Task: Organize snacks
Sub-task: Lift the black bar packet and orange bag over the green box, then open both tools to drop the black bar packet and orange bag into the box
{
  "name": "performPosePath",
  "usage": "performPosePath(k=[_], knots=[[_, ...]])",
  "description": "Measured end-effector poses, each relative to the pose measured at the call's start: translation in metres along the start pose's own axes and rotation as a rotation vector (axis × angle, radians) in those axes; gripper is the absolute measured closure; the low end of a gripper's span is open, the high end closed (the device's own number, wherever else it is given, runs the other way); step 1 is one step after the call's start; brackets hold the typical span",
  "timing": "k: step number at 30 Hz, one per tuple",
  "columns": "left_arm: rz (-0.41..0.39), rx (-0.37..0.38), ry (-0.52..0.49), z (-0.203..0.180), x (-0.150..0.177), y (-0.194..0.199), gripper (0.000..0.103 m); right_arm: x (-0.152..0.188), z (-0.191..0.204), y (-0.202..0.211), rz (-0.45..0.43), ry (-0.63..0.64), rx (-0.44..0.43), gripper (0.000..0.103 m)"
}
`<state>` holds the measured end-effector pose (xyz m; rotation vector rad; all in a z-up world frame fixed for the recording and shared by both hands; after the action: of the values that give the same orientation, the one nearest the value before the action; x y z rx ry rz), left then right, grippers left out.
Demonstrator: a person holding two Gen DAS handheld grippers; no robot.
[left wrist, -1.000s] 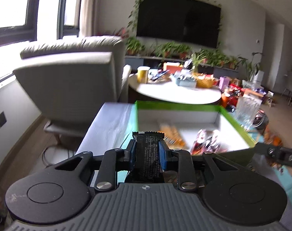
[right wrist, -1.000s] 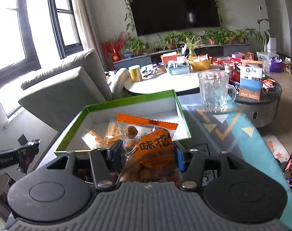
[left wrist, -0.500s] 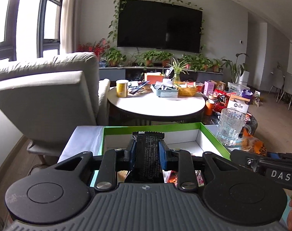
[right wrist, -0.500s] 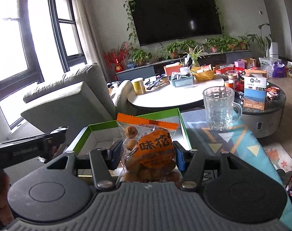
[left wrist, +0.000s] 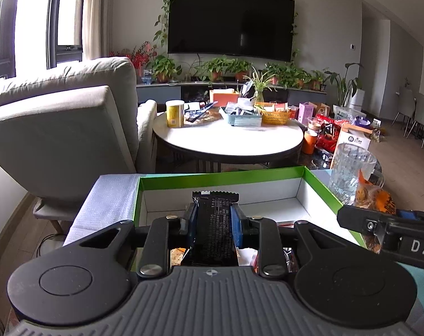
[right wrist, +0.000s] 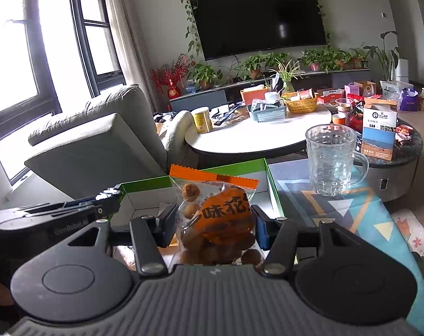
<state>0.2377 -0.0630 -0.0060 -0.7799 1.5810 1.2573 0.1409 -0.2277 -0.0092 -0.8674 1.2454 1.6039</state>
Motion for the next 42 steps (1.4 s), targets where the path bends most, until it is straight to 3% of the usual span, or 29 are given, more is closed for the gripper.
performPosePath(k=[23, 27, 42], knots=[[0.123, -0.035, -0.024, 0.006, 0.025, -0.033, 0.074, 0.024, 0.004, -0.055, 0.118, 0.048, 0.02, 0.061], [0.12, -0.052, -0.021, 0.008, 0.025, -0.028, 0.067, 0.032, 0.004, -0.055, 0.132, 0.071, 0.032, 0.061], [0.053, -0.081, 0.064, 0.024, 0.02, 0.026, 0.065, 0.032, 0.004, -0.025, 0.099, 0.091, 0.058, 0.061]])
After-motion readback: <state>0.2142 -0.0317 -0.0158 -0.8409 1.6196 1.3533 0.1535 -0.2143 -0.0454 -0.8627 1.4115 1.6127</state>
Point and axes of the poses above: each gripper's, at about its wrist camera, not at the fingertips, and y roughly against the way its jaws point, z to its left, x to its underside, the point moved 5 cm from there along -y, roughly the way its jaws point, and after that the axes turned 7 degrees about -z, right-handed, at the moved point
